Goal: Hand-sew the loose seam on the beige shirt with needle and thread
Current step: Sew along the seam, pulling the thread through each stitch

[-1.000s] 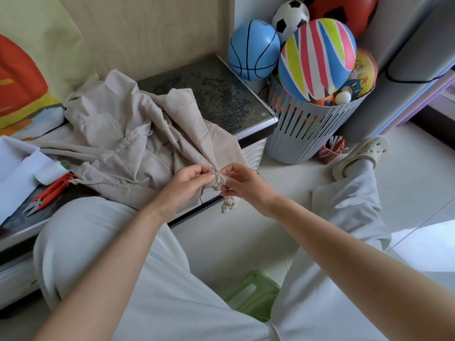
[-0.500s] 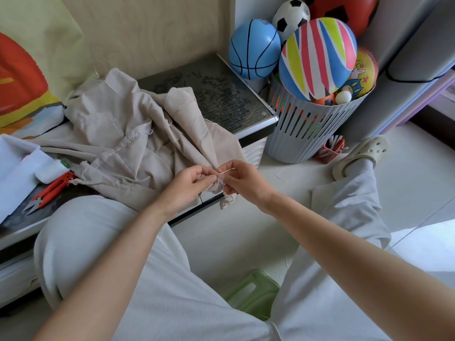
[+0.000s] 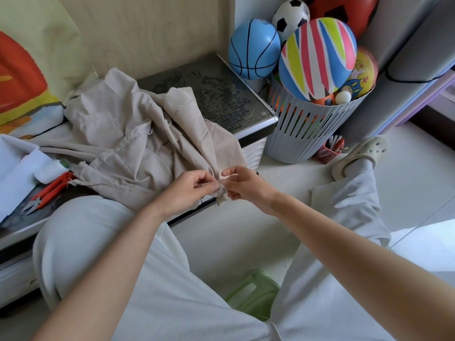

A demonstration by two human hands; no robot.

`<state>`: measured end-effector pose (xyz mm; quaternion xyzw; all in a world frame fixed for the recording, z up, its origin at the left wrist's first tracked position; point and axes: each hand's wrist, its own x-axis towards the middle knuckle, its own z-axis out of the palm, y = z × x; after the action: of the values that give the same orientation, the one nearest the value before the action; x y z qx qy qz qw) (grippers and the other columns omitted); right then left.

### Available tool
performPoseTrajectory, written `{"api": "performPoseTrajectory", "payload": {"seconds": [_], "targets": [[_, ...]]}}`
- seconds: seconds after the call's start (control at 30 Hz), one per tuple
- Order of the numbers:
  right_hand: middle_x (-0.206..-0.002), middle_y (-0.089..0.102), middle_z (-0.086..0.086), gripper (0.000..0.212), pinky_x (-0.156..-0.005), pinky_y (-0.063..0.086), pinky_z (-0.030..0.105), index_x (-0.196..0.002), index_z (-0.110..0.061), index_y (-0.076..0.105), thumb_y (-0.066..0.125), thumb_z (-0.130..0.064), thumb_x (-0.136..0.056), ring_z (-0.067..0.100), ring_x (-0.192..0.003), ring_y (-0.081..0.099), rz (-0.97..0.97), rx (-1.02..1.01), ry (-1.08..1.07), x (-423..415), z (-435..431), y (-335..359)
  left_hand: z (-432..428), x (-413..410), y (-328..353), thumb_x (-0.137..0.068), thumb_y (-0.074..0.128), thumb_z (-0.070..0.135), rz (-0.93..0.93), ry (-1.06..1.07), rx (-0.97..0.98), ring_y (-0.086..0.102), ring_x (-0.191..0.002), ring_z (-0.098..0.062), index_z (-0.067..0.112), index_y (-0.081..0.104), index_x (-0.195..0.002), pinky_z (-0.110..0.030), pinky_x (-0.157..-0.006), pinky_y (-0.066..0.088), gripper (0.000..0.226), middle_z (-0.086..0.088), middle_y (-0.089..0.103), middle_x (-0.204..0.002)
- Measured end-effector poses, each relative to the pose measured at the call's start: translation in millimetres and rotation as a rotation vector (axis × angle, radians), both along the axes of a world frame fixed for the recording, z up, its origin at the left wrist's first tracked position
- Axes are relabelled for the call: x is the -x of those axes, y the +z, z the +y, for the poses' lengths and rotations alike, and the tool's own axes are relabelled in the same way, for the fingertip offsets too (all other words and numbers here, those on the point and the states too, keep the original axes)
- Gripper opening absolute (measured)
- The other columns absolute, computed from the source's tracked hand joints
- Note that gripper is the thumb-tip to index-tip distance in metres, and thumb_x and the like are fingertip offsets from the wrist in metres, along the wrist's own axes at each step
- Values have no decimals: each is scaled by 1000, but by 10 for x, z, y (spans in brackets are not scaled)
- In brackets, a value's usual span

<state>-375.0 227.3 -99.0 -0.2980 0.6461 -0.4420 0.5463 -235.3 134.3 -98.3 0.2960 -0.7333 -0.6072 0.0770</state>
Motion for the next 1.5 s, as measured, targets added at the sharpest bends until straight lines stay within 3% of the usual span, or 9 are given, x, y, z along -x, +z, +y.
{"api": "performPoseTrajectory", "payload": {"seconds": [0.23,0.4,0.53,0.63,0.77,0.9,1.27,1.4,1.5], "targets": [[-73,52,-8,5,-51,36,5,-98,-13,57,54,-16,-96,-8,-50,47,249,-10,92,94,2,-55,-50,-28,-11,-98,44,4,13,-5,7,43,-70,-8,12,52,-79,-12,-64,38,23,2,49,-74],[-80,58,-8,7,-59,41,6,-92,-14,59,56,-20,-95,4,-71,52,322,-71,86,281,41,-72,-64,-10,-17,-99,39,4,70,60,-87,45,-71,-4,7,53,-88,-12,-67,40,18,-1,49,-77],[-89,62,-2,9,-63,40,10,-88,-13,62,55,-15,-94,13,-85,56,573,-132,-13,387,40,-142,-71,-12,-40,-100,39,5,66,93,-104,50,-76,-3,5,54,-93,-11,-72,42,17,-1,53,-81],[-118,56,5,21,-88,40,23,-113,-14,60,54,-11,-93,22,-110,48,889,-142,33,368,49,-114,-57,1,-39,-100,39,5,63,142,-97,52,-67,8,10,54,-87,-7,-69,41,21,2,54,-78],[-131,43,4,43,-105,30,30,-128,-22,51,59,-7,-89,24,-121,37,1010,167,94,77,73,22,-47,24,-34,-100,38,5,44,180,-63,48,-62,4,6,53,-86,-8,-61,38,21,-2,50,-75],[-102,54,6,29,-84,43,35,-109,-16,65,69,-11,-81,26,-94,50,1097,491,153,-120,42,1,-45,24,-40,-100,39,4,30,155,-73,46,-59,-3,-2,54,-90,-15,-59,39,19,-10,50,-74],[-90,59,3,7,-73,44,27,-89,-11,71,67,-13,-84,17,-87,53,999,594,109,-170,-16,17,28,41,50,-95,35,-10,-3,129,-57,41,-51,-1,13,49,-77,-13,-56,36,32,-1,44,-66],[-91,67,3,6,-73,50,32,-88,-8,62,58,-9,-92,13,-88,59,685,588,92,-213,16,46,30,29,44,-97,40,-3,12,143,-61,41,-55,-6,11,48,-76,-17,-57,35,26,6,51,-58],[-82,68,-1,20,-67,55,35,-83,-24,45,48,-10,-98,14,-81,65,493,505,14,-267,45,83,9,39,21,-101,39,5,22,165,-26,45,-53,-4,8,46,-80,-15,-56,39,22,4,55,-59]]}}
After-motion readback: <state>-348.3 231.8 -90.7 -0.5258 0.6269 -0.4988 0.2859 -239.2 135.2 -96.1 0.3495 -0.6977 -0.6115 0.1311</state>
